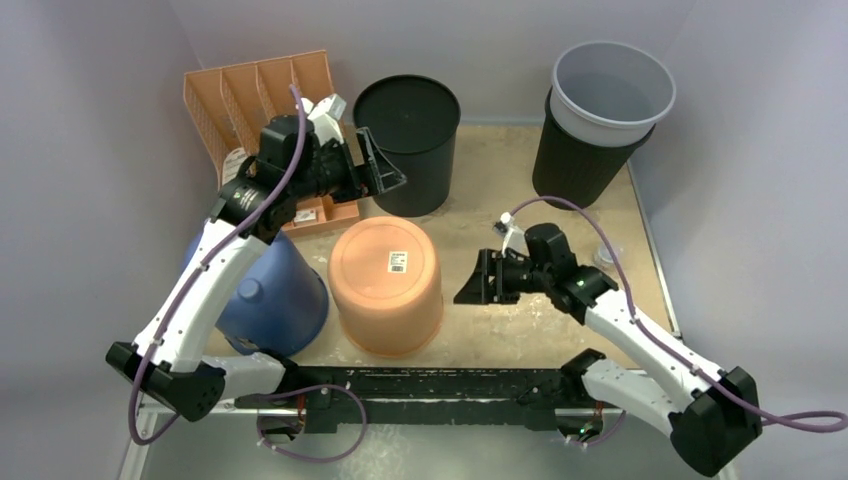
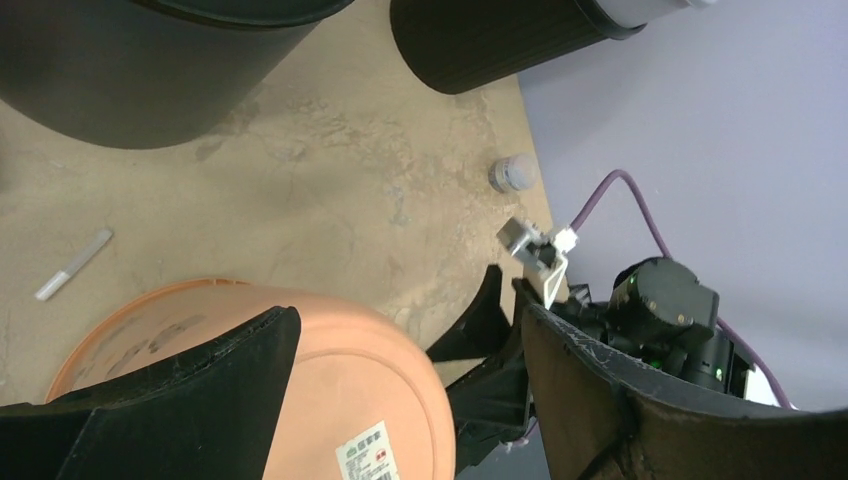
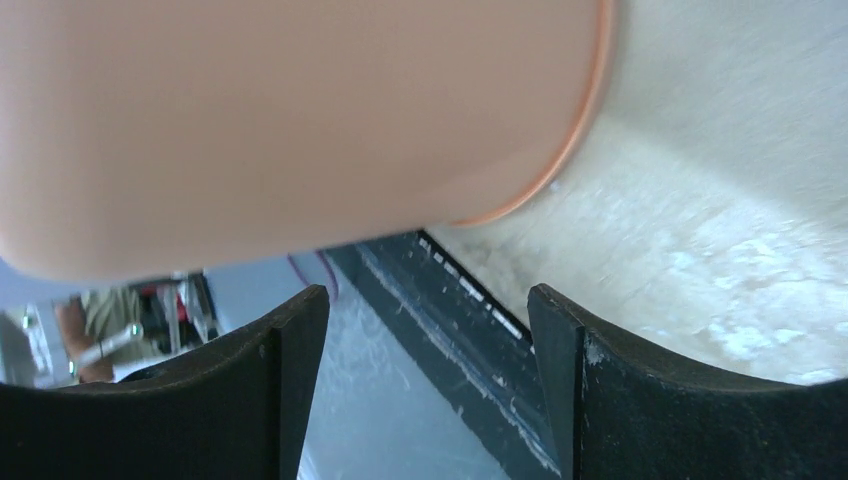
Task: Turn the large container upside down
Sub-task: Move the container to the center of the board.
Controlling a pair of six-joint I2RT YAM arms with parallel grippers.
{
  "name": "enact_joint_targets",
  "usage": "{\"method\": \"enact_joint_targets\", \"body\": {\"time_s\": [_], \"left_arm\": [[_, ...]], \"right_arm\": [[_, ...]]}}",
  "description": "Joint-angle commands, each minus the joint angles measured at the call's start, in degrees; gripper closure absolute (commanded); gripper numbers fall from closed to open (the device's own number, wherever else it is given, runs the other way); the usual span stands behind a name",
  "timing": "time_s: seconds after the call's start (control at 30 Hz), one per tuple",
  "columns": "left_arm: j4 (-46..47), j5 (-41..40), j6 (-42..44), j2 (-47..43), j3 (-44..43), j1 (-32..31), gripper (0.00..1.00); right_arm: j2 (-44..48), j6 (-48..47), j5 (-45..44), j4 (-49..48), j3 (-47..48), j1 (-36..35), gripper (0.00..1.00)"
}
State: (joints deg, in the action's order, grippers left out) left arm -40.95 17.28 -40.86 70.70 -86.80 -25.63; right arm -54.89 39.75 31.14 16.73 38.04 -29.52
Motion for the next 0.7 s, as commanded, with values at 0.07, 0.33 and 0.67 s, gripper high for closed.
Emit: {"method": "enact_joint_targets", "body": {"time_s": [0.07, 0.33, 0.67], "left_arm": [[6.22, -2.68, 0.18, 1.44, -2.49, -0.94, 0.18], [2.16, -5.94, 3.0, 1.86, -7.71, -0.96, 0.18], [-3.18, -8.38, 6.82, 3.36, -13.69, -0.92, 0.18]], "right_arm": [[-3.9, -1.25, 1.65, -5.93, 1.61, -9.65, 0.23], [-21.77, 3.26, -3.14, -23.66, 10.92, -13.81, 0.21], [-29.9, 2.55, -5.81, -23.5, 20.92, -13.6, 0.2]]}}
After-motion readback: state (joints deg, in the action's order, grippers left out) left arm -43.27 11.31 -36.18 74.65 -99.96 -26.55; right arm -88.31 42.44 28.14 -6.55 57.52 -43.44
